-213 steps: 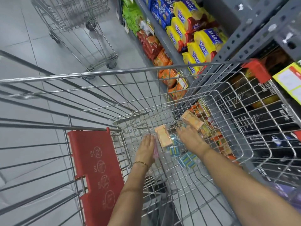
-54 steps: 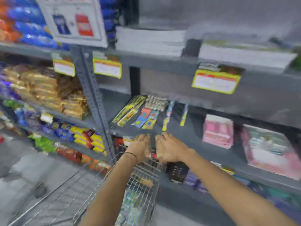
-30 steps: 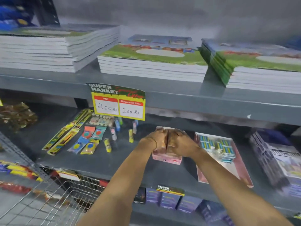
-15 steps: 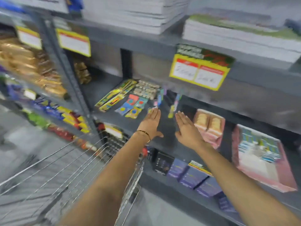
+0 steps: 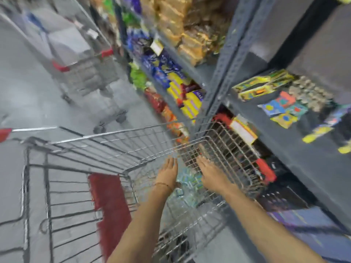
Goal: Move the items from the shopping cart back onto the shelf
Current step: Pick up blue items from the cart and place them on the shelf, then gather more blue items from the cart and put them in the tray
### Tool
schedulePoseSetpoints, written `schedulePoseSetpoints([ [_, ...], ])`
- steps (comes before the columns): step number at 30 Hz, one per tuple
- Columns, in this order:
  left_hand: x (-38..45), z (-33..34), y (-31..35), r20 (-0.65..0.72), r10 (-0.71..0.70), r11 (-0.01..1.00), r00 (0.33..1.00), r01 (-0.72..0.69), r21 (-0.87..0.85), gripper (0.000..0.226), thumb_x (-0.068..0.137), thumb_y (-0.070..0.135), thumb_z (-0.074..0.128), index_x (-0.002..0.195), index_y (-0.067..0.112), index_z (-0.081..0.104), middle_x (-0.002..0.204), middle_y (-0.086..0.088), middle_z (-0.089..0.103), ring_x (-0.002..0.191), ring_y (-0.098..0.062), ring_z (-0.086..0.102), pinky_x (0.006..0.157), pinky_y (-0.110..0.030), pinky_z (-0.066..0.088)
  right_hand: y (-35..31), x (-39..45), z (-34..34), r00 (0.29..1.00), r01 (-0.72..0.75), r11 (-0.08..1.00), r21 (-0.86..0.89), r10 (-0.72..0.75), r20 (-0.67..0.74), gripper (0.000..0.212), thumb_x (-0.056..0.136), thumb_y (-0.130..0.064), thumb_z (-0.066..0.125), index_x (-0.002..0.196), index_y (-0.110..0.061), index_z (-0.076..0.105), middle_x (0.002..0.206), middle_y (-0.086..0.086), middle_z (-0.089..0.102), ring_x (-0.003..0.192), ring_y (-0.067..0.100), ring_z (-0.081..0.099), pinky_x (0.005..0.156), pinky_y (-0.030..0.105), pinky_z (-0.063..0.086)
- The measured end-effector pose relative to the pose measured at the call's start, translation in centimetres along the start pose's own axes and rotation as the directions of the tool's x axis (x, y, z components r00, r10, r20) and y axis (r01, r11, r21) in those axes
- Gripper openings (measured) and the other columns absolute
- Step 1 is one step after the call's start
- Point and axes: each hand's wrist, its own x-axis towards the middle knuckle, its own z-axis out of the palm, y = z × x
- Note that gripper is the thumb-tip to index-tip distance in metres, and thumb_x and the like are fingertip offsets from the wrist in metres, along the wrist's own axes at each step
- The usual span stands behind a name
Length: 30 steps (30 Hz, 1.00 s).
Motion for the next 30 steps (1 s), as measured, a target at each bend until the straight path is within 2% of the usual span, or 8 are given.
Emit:
schedulePoseSetpoints([
  [4, 1.5, 5.1, -2.5, 0.055, -0.026, 0.999, 0.998, 0.027, -0.019, 0.105, 0.080, 0.040, 0.070, 0.147, 0.000, 0.001, 0.158, -0.018, -0.001, 0.147, -0.032, -0.001, 0.121, -0.044, 0.010, -0.8, 4.1, 4.3, 0.997, -0.029, 1.000, -0.001, 0.029, 0.070, 0.057, 0.089, -0.006, 0.050, 0.143, -0.003, 0.032, 0.151, 0.016, 0.035, 0.138, 0.024, 0.036, 0.111, 0.032, 0.030],
  [8, 3.9, 10.6, -4.1, 0.117, -0.047, 0.993, 0.992, 0.059, -0.104, 0.105, 0.078, 0.037, 0.073, 0.147, -0.001, 0.004, 0.158, -0.019, 0.002, 0.146, -0.032, 0.005, 0.120, -0.044, 0.014, 0.0, 7.6, 10.4, 0.967, -0.187, 0.982, 0.003, 0.183, 0.178, 0.063, 0.087, -0.018, 0.063, 0.140, -0.001, 0.034, 0.146, 0.020, 0.037, 0.136, 0.032, 0.034, 0.113, 0.035, 0.030],
  [10, 4.7, 12.2, -4.1, 0.116, -0.046, 0.991, 0.992, 0.060, -0.120, 0.104, 0.078, 0.034, 0.074, 0.147, 0.000, 0.005, 0.158, -0.018, 0.002, 0.146, -0.032, 0.009, 0.119, -0.043, 0.020, 0.8, 8.2, 12.3, 0.957, -0.241, 0.970, -0.018, 0.241, 0.160, 0.067, 0.085, -0.028, 0.066, 0.138, 0.001, 0.036, 0.143, 0.022, 0.039, 0.135, 0.033, 0.035, 0.114, 0.037, 0.029],
  [12, 5.8, 13.7, -4.1, 0.132, -0.039, 0.990, 0.990, 0.056, -0.130, 0.105, 0.078, 0.032, 0.073, 0.147, 0.001, 0.000, 0.159, -0.016, -0.001, 0.146, -0.031, 0.010, 0.118, -0.045, 0.023, 1.6, 8.9, 14.5, 0.932, -0.317, 0.948, -0.034, 0.318, 0.172, 0.080, 0.086, -0.040, 0.064, 0.143, 0.002, 0.027, 0.149, 0.027, 0.030, 0.141, 0.036, 0.025, 0.119, 0.041, 0.022],
  [15, 7.0, 15.6, -4.0, 0.122, 0.011, 0.995, 0.992, 0.001, -0.101, 0.110, 0.077, 0.027, 0.075, 0.147, 0.001, -0.006, 0.159, -0.016, -0.003, 0.147, -0.029, 0.003, 0.122, -0.041, 0.014, 2.6, 9.2, 16.8, 0.851, -0.506, 0.862, 0.031, 0.492, 0.184, 0.105, 0.079, -0.049, 0.070, 0.149, 0.002, 0.010, 0.155, 0.033, 0.009, 0.145, 0.044, 0.008, 0.121, 0.049, 0.017],
  [20, 8.2, 16.9, -3.1, 0.045, 0.054, 0.994, 0.998, -0.049, -0.095, 0.085, 0.089, 0.012, 0.060, 0.148, 0.002, 0.000, 0.159, -0.016, 0.002, 0.147, -0.029, 0.004, 0.122, -0.037, 0.010, 3.1, 9.6, 18.3, 0.801, -0.594, 0.792, 0.142, 0.566, 0.195, 0.102, 0.079, -0.032, 0.075, 0.151, -0.009, 0.007, 0.150, 0.035, 0.021, 0.140, 0.047, 0.022, 0.116, 0.050, 0.029],
  [23, 8.5, 17.2, -2.8, 0.009, 0.056, 0.993, 0.998, -0.055, -0.106, 0.077, 0.090, 0.009, 0.056, 0.147, 0.002, 0.006, 0.157, -0.016, 0.012, 0.145, -0.029, 0.012, 0.121, -0.037, 0.017, 3.1, 9.4, 17.5, 0.816, -0.578, 0.799, 0.166, 0.560, 0.147, 0.091, 0.081, -0.020, 0.074, 0.150, -0.010, 0.015, 0.140, 0.031, 0.036, 0.126, 0.043, 0.040, 0.107, 0.047, 0.040],
  [30, 7.4, 13.8, -2.3, 0.028, 0.042, 0.997, 0.999, -0.040, -0.069, 0.068, 0.083, 0.017, 0.066, 0.139, 0.004, 0.030, 0.139, -0.014, 0.042, 0.128, -0.028, 0.038, 0.113, -0.036, 0.030, 2.7, 7.5, 13.2, 0.869, -0.494, 0.862, 0.113, 0.485, 0.101, 0.077, 0.081, -0.012, 0.074, 0.142, -0.007, 0.028, 0.134, 0.023, 0.045, 0.122, 0.037, 0.046, 0.101, 0.043, 0.047],
])
